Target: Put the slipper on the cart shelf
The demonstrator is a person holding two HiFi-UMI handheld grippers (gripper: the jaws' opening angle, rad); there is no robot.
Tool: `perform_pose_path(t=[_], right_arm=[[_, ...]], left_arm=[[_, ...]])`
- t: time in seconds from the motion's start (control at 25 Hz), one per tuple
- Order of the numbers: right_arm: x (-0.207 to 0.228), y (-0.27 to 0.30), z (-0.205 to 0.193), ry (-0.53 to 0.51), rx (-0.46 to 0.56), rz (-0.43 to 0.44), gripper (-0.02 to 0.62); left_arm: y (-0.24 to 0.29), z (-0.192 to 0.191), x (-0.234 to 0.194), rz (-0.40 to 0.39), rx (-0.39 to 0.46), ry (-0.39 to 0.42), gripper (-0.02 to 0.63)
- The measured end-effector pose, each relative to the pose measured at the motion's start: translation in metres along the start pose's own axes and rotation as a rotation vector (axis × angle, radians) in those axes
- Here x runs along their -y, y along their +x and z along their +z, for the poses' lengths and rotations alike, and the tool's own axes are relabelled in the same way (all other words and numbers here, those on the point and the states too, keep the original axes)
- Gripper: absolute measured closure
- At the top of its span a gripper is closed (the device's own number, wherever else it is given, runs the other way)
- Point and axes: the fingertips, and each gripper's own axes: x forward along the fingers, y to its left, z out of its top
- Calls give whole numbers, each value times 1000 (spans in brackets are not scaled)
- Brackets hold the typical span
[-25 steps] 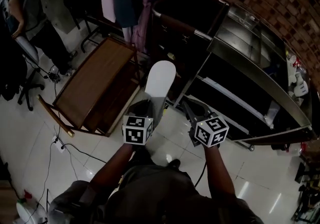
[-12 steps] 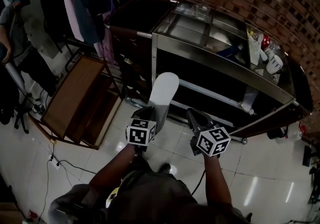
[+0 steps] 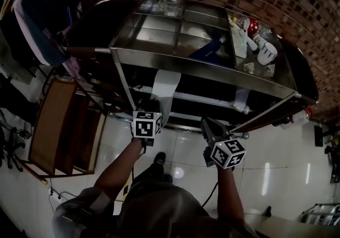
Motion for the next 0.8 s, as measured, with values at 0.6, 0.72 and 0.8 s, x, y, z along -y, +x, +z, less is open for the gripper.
perform_pose_path(t=[0.6, 0.72, 0.8], right_arm=[[46, 51, 29, -31, -33, -65, 595], [54, 52, 30, -12, -35, -93, 595], [56, 54, 28, -4, -40, -98, 595]], left_arm=[[146, 40, 1, -25, 16, 29, 588], [158, 45, 7, -41, 38, 34, 577], [163, 48, 10, -62, 55, 41, 562]])
